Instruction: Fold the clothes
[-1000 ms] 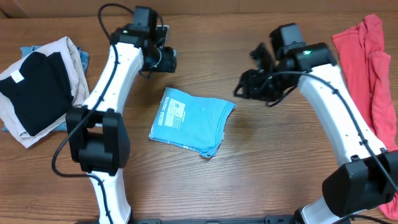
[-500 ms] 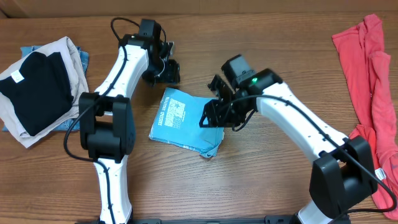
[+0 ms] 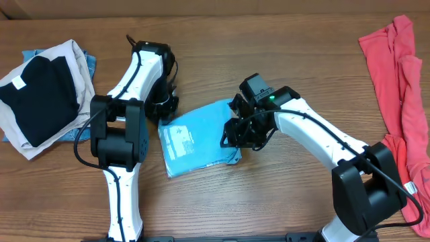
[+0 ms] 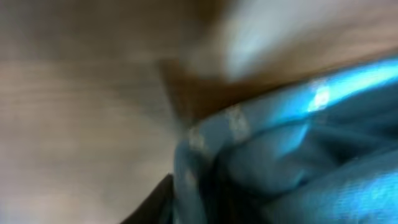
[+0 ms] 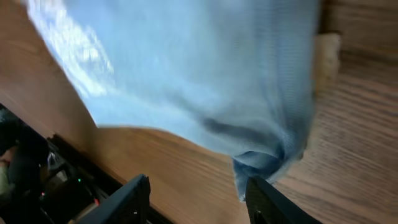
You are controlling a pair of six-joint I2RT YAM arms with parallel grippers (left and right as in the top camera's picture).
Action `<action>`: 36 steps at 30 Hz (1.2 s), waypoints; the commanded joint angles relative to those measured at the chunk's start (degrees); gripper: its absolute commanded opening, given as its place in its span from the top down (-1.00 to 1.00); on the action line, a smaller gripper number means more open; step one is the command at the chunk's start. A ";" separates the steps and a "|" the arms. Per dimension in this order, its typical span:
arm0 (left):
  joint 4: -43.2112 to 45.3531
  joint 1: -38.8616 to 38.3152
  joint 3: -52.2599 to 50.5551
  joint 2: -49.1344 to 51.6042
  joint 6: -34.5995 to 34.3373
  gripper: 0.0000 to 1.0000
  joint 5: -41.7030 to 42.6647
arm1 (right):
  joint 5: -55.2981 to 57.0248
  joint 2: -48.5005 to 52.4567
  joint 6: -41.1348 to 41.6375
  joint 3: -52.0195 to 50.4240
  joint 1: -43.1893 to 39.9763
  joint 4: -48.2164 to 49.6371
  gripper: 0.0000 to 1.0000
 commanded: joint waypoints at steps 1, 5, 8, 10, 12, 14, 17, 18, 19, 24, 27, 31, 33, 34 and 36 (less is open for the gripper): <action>-5.62 0.87 -0.39 0.13 -5.70 0.23 -3.19 | 1.97 0.07 0.24 -0.20 -1.75 -0.02 -0.07; -8.07 0.98 -1.03 0.11 -7.41 -0.06 -3.32 | 4.31 0.07 0.04 -0.20 -3.61 -1.40 -0.07; -7.17 1.05 -0.92 0.09 -10.19 -0.09 -6.54 | 6.93 0.07 0.00 -0.20 -5.22 -3.37 -0.10; -5.49 1.09 -0.37 -0.02 -12.13 -0.18 -11.37 | 8.26 0.07 -0.20 -0.20 -6.27 -4.22 -0.10; -3.89 1.14 0.90 -0.02 -12.28 -0.20 -13.31 | 9.40 0.07 -0.20 -0.20 -7.34 -4.70 -0.11; -2.14 1.16 3.45 -0.04 -11.41 -0.20 -13.29 | 9.60 0.07 -0.20 -0.20 -8.41 -4.79 -0.11; 0.02 1.14 8.57 -0.13 -9.84 -0.21 -13.38 | 9.57 0.07 -0.17 -0.20 -9.60 -4.76 -0.11; 0.68 1.14 10.73 -0.13 -9.11 -0.21 -13.35 | 9.57 0.07 -0.20 -0.20 -9.84 -4.79 -0.11; 1.44 1.14 12.94 -0.11 -8.24 -0.22 -13.29 | 9.60 0.07 -0.20 -0.20 -9.88 -4.81 -0.11; 6.73 0.96 21.90 -0.11 5.68 -0.30 4.83 | 9.60 0.07 -0.17 -0.20 -9.86 -4.72 -0.11; 9.18 0.96 22.56 -0.11 15.85 -0.47 22.18 | 9.57 0.07 -0.17 -0.20 -9.86 -4.79 -0.11; 10.29 0.96 21.79 0.61 20.68 -0.83 30.03 | 9.57 0.07 -0.17 -0.20 -9.86 -5.20 -0.11; 10.75 0.94 21.57 1.33 21.11 -0.90 31.28 | 9.60 0.07 -0.17 -0.20 -9.86 -5.29 -0.11; 10.84 0.92 21.59 1.84 21.46 -0.91 32.22 | 9.60 0.07 -0.17 -0.20 -9.86 -5.22 -0.11; 10.86 0.72 21.59 2.95 21.53 -0.93 34.82 | 9.60 0.07 -0.17 -0.20 -9.86 -5.16 -0.11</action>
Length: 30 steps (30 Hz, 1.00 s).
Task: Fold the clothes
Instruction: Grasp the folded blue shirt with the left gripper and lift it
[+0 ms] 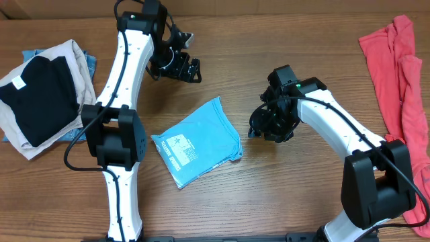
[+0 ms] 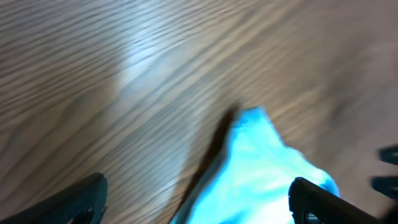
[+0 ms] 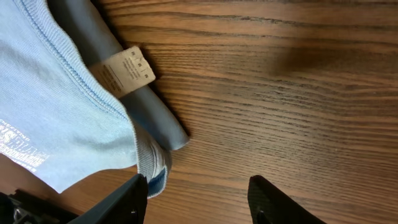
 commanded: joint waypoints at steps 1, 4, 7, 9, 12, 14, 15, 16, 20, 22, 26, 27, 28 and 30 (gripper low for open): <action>0.09 -0.26 -0.02 3.21 4.33 -0.93 9.84 | 0.33 0.07 -0.31 -0.15 -0.07 0.11 -0.11; -0.20 -1.18 -0.02 5.68 4.31 -0.92 11.43 | 0.33 0.07 -0.31 -0.15 -0.07 0.09 -0.11; -0.70 -2.56 -0.02 8.74 4.37 -0.92 11.30 | 0.35 0.07 -0.31 -0.15 -0.07 0.04 -0.11; -1.36 -3.37 -0.02 10.60 4.68 -0.91 11.17 | 0.35 0.07 -0.31 -0.15 -0.07 -0.11 -0.11; -2.36 -4.50 -0.02 12.85 4.90 -0.90 8.90 | 0.35 0.07 -0.31 -0.15 -0.07 -0.13 -0.11; -3.89 -5.40 -0.02 14.62 4.92 -0.89 7.26 | 0.37 0.07 -0.33 -0.15 -0.07 -0.11 -0.11; -4.70 -5.75 -0.02 15.32 4.96 -0.89 7.06 | 0.37 0.07 -0.33 -0.15 -0.07 -0.09 -0.11; -5.86 -6.16 -0.02 16.13 5.22 -0.86 6.88 | 0.39 0.07 -0.33 -0.15 -0.07 -0.07 -0.11; -12.02 -7.54 -0.04 18.75 8.20 -0.53 6.86 | 0.57 0.07 -0.33 -0.15 -0.07 -0.07 -0.11; -14.14 -8.02 -0.04 19.58 9.86 -0.22 5.75 | 0.83 0.07 -0.33 -0.15 -0.07 -0.07 -0.11; -14.60 -8.13 -0.04 20.09 9.81 0.07 3.89 | 0.98 0.07 -0.33 -0.15 -0.07 -0.11 -0.11; -14.51 -8.11 -0.04 20.09 9.81 0.13 3.91 | 0.98 0.07 -0.33 -0.15 -0.07 -0.11 -0.11; -14.43 -8.02 -0.04 20.09 9.84 0.27 3.89 | 0.98 0.07 -0.31 -0.15 -0.07 -0.11 -0.11; -13.97 -8.00 -0.04 20.09 9.84 0.77 3.87 | 0.98 0.07 -0.31 -0.15 -0.07 -0.11 -0.11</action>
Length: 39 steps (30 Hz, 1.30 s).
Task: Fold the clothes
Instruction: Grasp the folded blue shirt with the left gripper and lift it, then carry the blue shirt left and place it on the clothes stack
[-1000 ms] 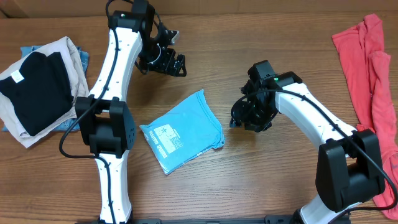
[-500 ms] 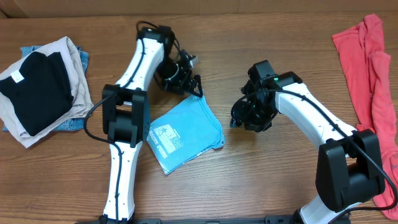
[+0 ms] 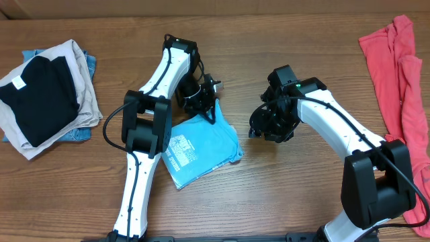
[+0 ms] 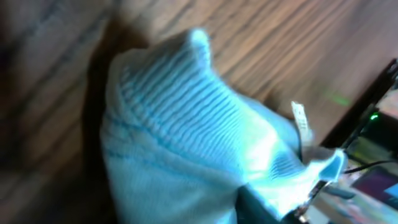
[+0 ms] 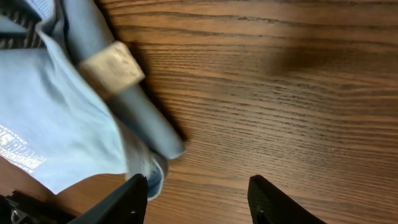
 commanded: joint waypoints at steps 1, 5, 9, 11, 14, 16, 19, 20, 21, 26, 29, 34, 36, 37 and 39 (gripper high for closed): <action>1.14 -0.24 -0.31 3.13 1.57 0.92 -3.02 | 0.55 0.04 -0.33 -0.15 -0.07 0.00 -0.11; 1.90 -0.17 0.63 2.97 0.42 0.92 -4.42 | 0.57 0.04 -0.33 -0.15 -0.07 0.00 -0.11; 2.45 0.94 5.95 1.33 -6.10 0.92 -11.08 | 3.19 0.04 -0.31 -0.15 -0.13 -0.24 -0.11; 2.86 2.10 9.92 -0.50 -10.12 0.92 -15.17 | 6.21 0.04 -0.31 -0.13 -0.33 -0.48 -0.11; 3.26 4.39 15.76 -4.15 -15.69 0.92 -21.33 | 10.43 0.04 -0.28 -0.13 -1.49 -0.87 -0.11; 3.21 6.27 19.04 -6.88 -18.27 0.92 -24.33 | 11.67 0.02 -0.31 -0.13 -2.71 -0.87 -0.11; 3.21 9.27 21.55 -11.39 -19.82 0.92 -27.02 | 12.11 0.00 -0.31 -0.13 -4.81 -0.87 -0.10; 3.28 10.19 21.64 -13.03 -19.91 0.92 -27.96 | 12.11 0.00 -0.31 -0.13 -5.44 -0.85 -0.11; 3.32 11.08 21.64 -14.71 -19.91 0.92 -29.14 | 12.13 0.00 -0.33 -0.13 -6.05 -0.85 -0.11; 4.46 15.10 21.64 -22.01 -19.93 0.92 -37.73 | 12.13 0.00 -0.35 -0.13 -8.46 -0.66 -0.11; 5.92 17.51 21.64 -26.08 -19.89 0.92 -39.28 | 12.15 0.00 -0.35 -0.13 -8.98 -0.52 -0.11; 8.37 21.33 21.64 -31.93 -19.89 0.92 -39.23 | 12.13 0.00 -0.35 -0.13 -9.03 -0.48 -0.11; 9.09 22.77 21.64 -33.66 -19.89 0.91 -39.26 | 12.11 0.00 -0.33 -0.13 -9.03 -0.55 -0.11; 9.27 23.52 21.64 -34.38 -19.87 0.91 -39.30 | 12.13 0.00 -0.33 -0.13 -9.03 -0.61 -0.11; 9.51 25.16 21.64 -35.56 -19.89 0.91 -40.39 | 12.13 0.00 -0.35 -0.13 -9.03 -0.79 -0.11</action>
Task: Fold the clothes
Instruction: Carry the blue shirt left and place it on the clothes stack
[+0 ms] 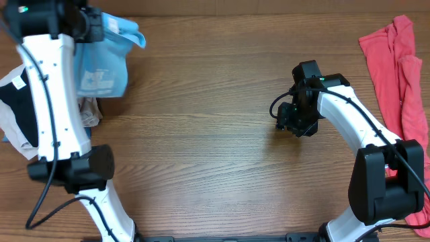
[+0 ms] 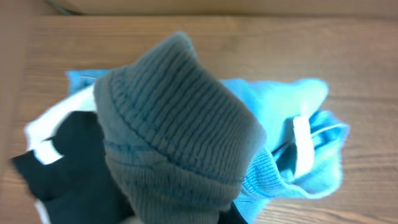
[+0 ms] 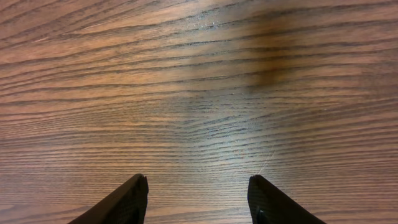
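The folded blue shirt (image 1: pixel 101 64) hangs in the air at the table's far left, with my left gripper (image 1: pixel 99 25) shut on its top. In the left wrist view its ribbed collar (image 2: pixel 174 124) fills the middle and hides my fingers. Right below it lies the pile of folded clothes, with a black shirt (image 2: pixel 68 146) on top of beige and white ones (image 1: pixel 13 117). My right gripper (image 3: pixel 198 186) is open over bare wood right of the table's middle (image 1: pixel 295 122), holding nothing.
A heap of red clothes (image 1: pixel 396 81) lies unfolded along the table's right edge. The wooden table (image 1: pixel 201 134) is bare between the two arms.
My left gripper was on the blue shirt's upper corner at mid-table; now it holds the shirt high over the pile at far left. The right gripper sits slightly farther right, with no cloth in its view.
At first both grippers were at the edges of the blue shirt at mid-table. Then both were off it and it lay folded, the left arm at the back. Then the left gripper was on its corner, and now holds it above the pile.
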You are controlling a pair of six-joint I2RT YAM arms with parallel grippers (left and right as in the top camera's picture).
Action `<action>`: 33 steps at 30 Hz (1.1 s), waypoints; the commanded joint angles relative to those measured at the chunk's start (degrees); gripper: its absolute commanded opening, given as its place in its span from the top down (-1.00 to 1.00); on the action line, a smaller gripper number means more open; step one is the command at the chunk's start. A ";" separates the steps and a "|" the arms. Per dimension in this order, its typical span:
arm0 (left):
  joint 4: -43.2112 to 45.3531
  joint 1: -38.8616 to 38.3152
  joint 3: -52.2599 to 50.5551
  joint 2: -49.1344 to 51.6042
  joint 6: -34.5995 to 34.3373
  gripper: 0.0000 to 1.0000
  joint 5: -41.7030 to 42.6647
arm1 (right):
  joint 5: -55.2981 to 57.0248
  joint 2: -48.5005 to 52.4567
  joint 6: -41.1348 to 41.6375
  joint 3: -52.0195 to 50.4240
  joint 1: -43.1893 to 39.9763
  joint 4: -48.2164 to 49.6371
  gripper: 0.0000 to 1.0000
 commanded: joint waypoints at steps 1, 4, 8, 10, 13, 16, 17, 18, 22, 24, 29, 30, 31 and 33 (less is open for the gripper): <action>0.66 2.73 1.38 -3.91 -1.18 0.91 -2.84 | 0.37 0.00 -0.31 -0.13 -0.17 -0.02 -0.11; 0.50 5.88 1.38 -4.22 -1.57 0.91 -3.32 | 0.37 0.00 -0.31 -0.13 -0.17 -0.28 -0.11; 0.35 9.66 1.36 -4.15 -3.08 0.91 -2.45 | 0.39 0.00 -0.31 -0.13 -0.17 -0.70 -0.11; 0.57 11.19 1.36 -4.15 -3.08 0.91 -1.66 | 0.39 0.00 -0.31 -0.13 -0.17 -0.74 -0.11; 0.57 12.94 1.31 -4.09 -3.08 0.91 -0.24 | 0.37 0.00 -0.28 -0.13 -0.17 -0.83 -0.11; 0.50 14.10 1.29 -4.09 -3.04 0.91 1.73 | 0.37 0.00 -0.28 -0.13 -0.17 -0.83 -0.11; 0.37 14.27 1.29 -4.09 -3.02 0.91 2.23 | 0.37 0.00 -0.28 -0.13 -0.17 -0.83 -0.11; 0.26 14.38 1.29 -4.09 -2.99 0.92 2.86 | 0.37 0.00 -0.28 -0.13 -0.17 -0.83 -0.11; 0.07 14.36 1.31 -4.13 -2.84 0.91 5.75 | 0.39 0.00 -0.28 -0.13 -0.17 -0.83 -0.11; -0.50 14.38 1.31 -4.24 -2.91 0.92 6.12 | 0.50 0.00 -0.28 -0.13 -0.17 -0.83 -0.11; -4.83 14.38 1.29 -4.22 -3.96 0.92 6.12 | 1.68 0.00 -0.28 -0.13 -0.17 -0.85 -0.11; -5.66 14.38 1.29 -4.22 -4.26 0.92 6.12 | 1.68 0.00 -0.28 -0.13 -0.17 -0.85 -0.11; -6.27 14.38 1.29 -4.22 -4.63 0.92 6.10 | 1.68 0.00 -0.28 -0.13 -0.17 -0.83 -0.11; -7.17 14.40 1.29 -4.22 -4.63 0.92 5.86 | 1.66 0.00 -0.28 -0.13 -0.17 -0.83 -0.11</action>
